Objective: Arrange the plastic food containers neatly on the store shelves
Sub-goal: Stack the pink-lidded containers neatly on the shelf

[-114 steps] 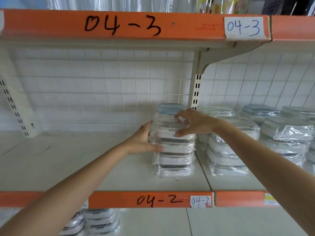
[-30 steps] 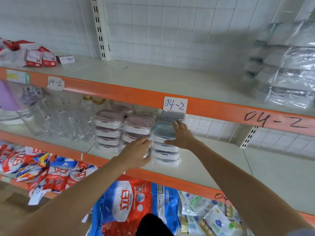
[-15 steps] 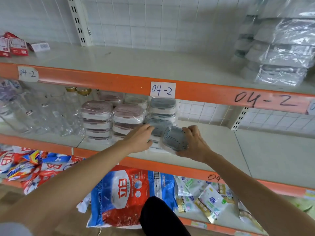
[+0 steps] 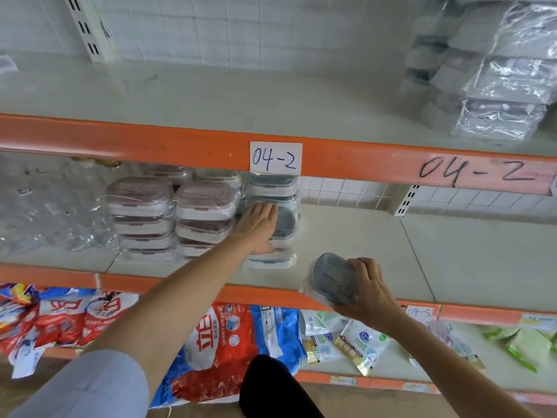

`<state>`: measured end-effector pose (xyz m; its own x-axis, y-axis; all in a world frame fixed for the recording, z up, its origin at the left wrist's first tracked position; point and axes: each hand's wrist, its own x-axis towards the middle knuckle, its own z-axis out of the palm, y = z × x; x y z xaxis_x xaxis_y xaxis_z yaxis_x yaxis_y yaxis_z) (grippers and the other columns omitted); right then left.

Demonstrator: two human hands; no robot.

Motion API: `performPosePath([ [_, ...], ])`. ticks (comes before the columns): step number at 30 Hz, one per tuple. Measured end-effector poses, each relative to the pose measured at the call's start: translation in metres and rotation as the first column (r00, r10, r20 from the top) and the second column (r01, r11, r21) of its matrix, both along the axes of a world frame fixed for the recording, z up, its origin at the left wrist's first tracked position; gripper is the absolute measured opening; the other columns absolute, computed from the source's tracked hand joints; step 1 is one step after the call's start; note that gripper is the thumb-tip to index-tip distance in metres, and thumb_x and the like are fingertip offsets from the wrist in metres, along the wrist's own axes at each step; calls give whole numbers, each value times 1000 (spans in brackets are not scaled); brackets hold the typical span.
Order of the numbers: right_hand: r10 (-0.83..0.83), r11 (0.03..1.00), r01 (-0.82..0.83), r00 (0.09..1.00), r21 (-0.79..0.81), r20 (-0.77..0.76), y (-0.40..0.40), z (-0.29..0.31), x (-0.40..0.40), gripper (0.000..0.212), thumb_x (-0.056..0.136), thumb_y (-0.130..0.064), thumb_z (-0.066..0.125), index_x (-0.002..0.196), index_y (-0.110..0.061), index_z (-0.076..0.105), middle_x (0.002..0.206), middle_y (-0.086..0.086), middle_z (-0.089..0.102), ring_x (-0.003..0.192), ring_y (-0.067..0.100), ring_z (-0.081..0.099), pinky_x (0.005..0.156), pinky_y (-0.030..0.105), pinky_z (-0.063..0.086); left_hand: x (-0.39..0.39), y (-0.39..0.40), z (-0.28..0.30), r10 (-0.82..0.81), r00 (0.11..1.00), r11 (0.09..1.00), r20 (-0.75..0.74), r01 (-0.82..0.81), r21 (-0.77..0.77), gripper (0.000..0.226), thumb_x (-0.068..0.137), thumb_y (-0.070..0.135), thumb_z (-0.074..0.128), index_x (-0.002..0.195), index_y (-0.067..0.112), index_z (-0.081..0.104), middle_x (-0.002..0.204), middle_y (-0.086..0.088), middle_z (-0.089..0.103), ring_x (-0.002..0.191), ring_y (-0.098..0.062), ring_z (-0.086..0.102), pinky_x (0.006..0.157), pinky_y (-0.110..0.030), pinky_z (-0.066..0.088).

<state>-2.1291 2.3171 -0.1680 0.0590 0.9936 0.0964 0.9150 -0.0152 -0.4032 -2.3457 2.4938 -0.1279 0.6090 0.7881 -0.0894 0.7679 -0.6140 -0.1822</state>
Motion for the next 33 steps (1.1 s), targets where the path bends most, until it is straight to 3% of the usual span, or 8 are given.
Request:
performPosePath([
  [3, 4, 999, -1, 998, -41, 55, 0, 4, -1, 93, 60, -47, 82, 132, -9, 38, 128, 5, 36, 113, 17, 38, 95, 29, 43, -5, -14, 0, -78, 996, 991, 31, 74, 110, 99, 76, 50, 68, 144, -1, 17, 140, -14, 30, 128, -29, 30, 113, -37, 22],
  [7, 65, 992, -49, 989, -120, 133, -1, 22, -8, 92, 65, -51, 77, 136, -13, 32, 135, 2, 34, 119, 16, 34, 101, 28, 33, -13, -38, 3, -106, 992, 988, 75, 97, 124, 105, 74, 55, 67, 145, -1, 15, 143, -12, 26, 131, -28, 27, 115, -38, 16],
  [15, 264, 955, -213, 928, -207, 263, -28, 98, -40, 94, 69, -49, 74, 142, -13, 25, 142, 2, 29, 129, 19, 28, 109, 30, 25, -75, -105, 70, -8, 983, 1000, 186, 13, -28, 102, 66, 66, 63, 139, 4, 28, 134, -8, 34, 124, -24, 32, 107, -37, 30],
  [24, 398, 894, -446, 840, 50, 369, -38, 207, -79, 90, 62, -37, 75, 137, -2, 39, 135, 12, 43, 125, 29, 39, 107, 36, 31, -140, -147, 180, 30, 963, 999, 267, -34, 12, 109, 65, 73, 62, 143, 7, 24, 141, -6, 28, 129, -24, 28, 110, -36, 25],
  [29, 306, 898, -393, 881, 198, 360, -20, 249, -79, 91, 61, -35, 76, 137, -3, 38, 131, 12, 43, 120, 29, 38, 104, 44, 35, -150, -139, 221, 42, 944, 984, 326, -95, 148, 107, 63, 69, 69, 142, 9, 28, 138, -5, 33, 124, -24, 33, 106, -37, 26],
  [33, 227, 906, -297, 942, 303, 246, 6, 278, -64, 90, 59, -34, 80, 133, -2, 41, 129, 14, 44, 116, 29, 38, 98, 41, 36, -139, -117, 249, 40, 892, 983, 450, -115, 140, 103, 59, 67, 74, 138, 14, 35, 134, 0, 38, 119, -22, 36, 99, -38, 34],
])
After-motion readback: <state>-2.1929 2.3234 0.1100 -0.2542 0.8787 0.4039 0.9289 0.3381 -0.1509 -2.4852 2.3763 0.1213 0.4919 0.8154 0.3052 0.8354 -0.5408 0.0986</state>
